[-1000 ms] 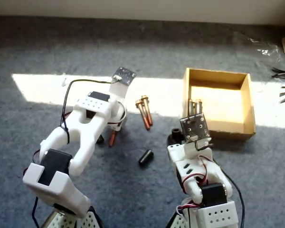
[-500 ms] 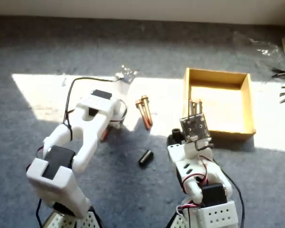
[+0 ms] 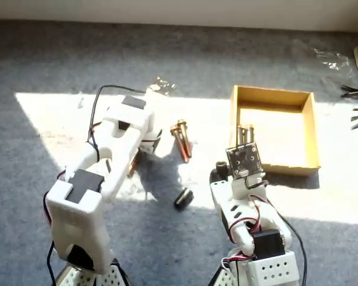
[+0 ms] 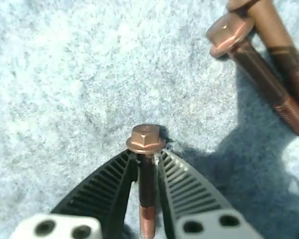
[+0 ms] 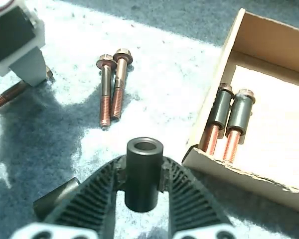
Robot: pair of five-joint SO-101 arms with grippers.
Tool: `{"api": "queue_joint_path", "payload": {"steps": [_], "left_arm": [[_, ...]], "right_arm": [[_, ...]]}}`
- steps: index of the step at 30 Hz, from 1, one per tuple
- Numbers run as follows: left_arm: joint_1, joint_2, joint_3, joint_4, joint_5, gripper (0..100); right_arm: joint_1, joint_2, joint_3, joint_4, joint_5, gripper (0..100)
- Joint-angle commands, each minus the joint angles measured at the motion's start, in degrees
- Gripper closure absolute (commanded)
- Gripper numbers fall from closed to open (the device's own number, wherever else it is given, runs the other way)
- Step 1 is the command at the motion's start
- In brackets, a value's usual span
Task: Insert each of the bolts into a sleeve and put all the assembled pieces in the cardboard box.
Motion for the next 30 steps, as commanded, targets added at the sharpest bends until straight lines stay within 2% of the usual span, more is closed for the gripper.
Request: {"api": "queue_joint_path", "payload": {"steps": [1,3,13,15,18,25,30], "left_arm": [[0.48,0.92,-0.92,0.18,0.00,92],[0.48,1.19,-0.75,0.18,0.00,90],[0.48,1.36,-1.01,0.18,-1.67,90],[0.57,1.36,-1.19,-0.18,-3.08,92],[0.57,1.36,-1.27,-0.26,-3.52,100],[0.48,0.66,-1.45,0.09,-3.43,100],[0.57,-4.62,-2.59,0.18,-3.43,100]], "right_arm": [[-0.31,-0.57,-0.31,-2.07,0.44,99.4],[-0.31,-0.57,-0.31,-2.07,0.44,99.4],[-0.31,-0.57,-0.31,-2.07,0.44,99.4],[-0.31,-0.57,-0.31,-2.07,0.44,99.4],[-0.31,-0.57,-0.31,-2.07,0.44,99.4],[-0.48,-0.57,-0.31,-2.07,0.44,99.4],[-1.36,-0.57,-0.31,-2.51,0.18,99.4]]}}
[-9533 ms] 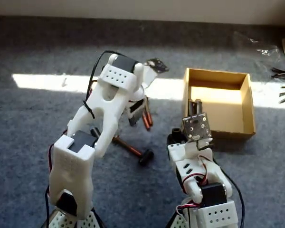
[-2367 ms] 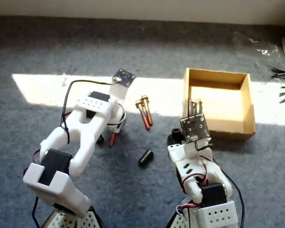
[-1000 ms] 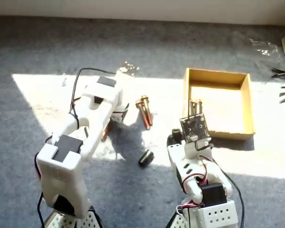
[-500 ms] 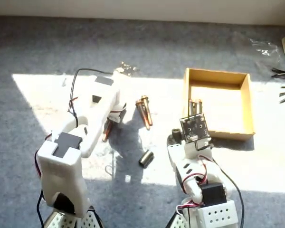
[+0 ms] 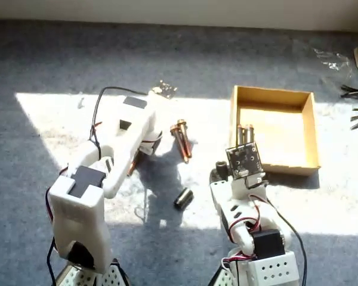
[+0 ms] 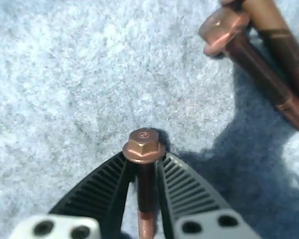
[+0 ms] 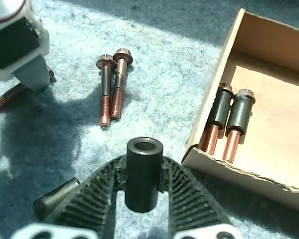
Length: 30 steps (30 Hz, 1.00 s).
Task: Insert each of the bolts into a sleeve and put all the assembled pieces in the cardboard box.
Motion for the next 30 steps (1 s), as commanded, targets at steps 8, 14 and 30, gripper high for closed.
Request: {"api": "queue_joint_path", "payload": {"steps": [8,14,30], "left_arm": [[0.66,-19.74,-1.80,3.08,-0.26,100],[2.15,-28.97,-1.45,3.43,-0.35,100],[4.09,-58.24,14.37,-1.58,-0.44,100]], "right_arm": [[-6.29,-0.57,5.23,-12.18,0.44,99.4],[-9.98,-0.57,7.43,-17.45,0.18,99.4],[-19.56,-0.57,7.60,-24.92,0.44,99.4]]}}
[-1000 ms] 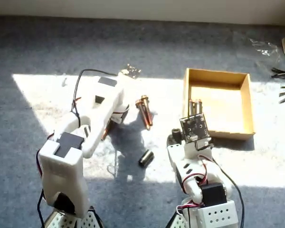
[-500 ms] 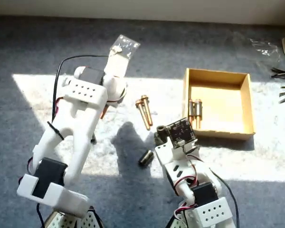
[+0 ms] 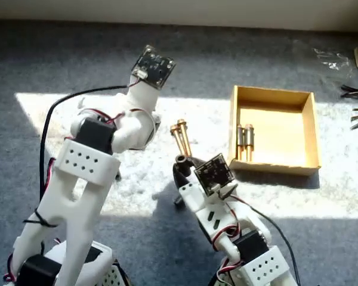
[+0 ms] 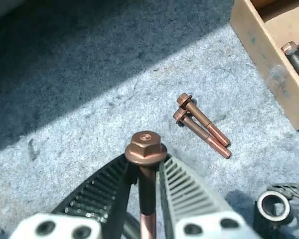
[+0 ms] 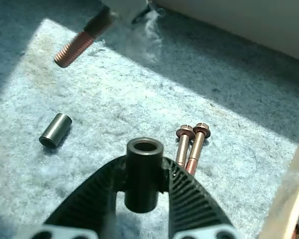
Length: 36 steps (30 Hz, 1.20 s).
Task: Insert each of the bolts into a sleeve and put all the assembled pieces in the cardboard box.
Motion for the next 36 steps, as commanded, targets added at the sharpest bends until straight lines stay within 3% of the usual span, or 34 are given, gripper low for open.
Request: {"api": "queue_joint_path", "payload": {"steps": [1,12,20,24,28,33,36], "left_arm": [[-0.92,-7.34,0.13,-1.49,-0.35,100],[-2.07,-22.11,7.16,-3.25,-0.09,99],[-2.07,-39.52,22.90,-17.93,0.09,99],[-1.98,-46.20,30.90,-25.58,0.18,99],[-1.98,-51.03,35.12,-28.75,0.62,99],[-1.98,-55.25,36.44,-28.75,12.66,99],[-1.98,-56.13,36.70,-28.57,16.09,99]], "right_arm": [[-2.07,-0.57,-0.40,-1.80,0.44,99.4],[-5.76,-0.48,-0.40,-9.80,0.18,99.4],[-6.20,-0.48,-0.40,-14.29,0.09,99.4],[-10.24,-0.48,-0.31,-14.90,0.09,99.4],[-12.26,-0.48,-0.31,-15.96,0.00,99.4],[-12.00,-0.48,3.82,-22.73,-4.40,99.4],[-11.91,-0.57,6.29,-23.96,-4.40,99.4]]}}
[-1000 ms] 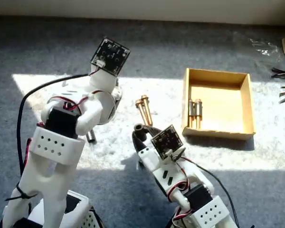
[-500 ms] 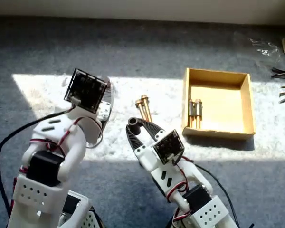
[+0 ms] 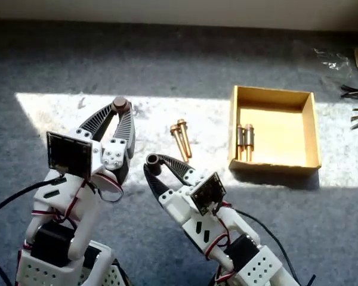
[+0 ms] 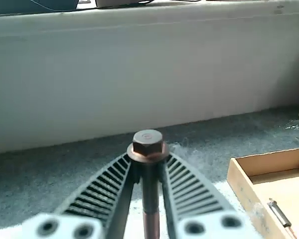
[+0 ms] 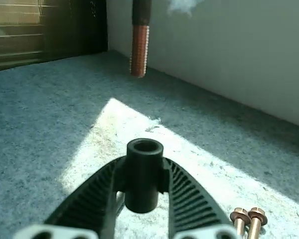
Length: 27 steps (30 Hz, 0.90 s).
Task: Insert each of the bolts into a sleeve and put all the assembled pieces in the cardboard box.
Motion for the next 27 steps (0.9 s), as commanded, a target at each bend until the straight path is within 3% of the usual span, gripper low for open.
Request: {"api": "queue_joint_path", "payload": {"steps": [1,10,16,20,27], "left_arm": [[-0.04,-1.71,-0.13,-1.41,4.66,99],[-0.04,-1.89,0.13,-1.32,21.89,99],[0.75,-1.98,1.01,-1.32,22.59,99],[4.88,-1.98,2.15,-1.32,22.15,99],[9.71,-1.98,2.95,-1.23,16.18,99]], "right_arm": [[-0.40,-0.57,2.33,-2.59,-0.70,99.4],[5.23,-0.57,3.30,-2.59,-1.05,99.4],[5.32,-0.57,5.14,-3.21,-0.70,99.4],[4.53,-0.57,6.29,-5.76,-0.62,99.4],[4.53,-0.48,6.37,-3.12,3.08,99.4]]}}
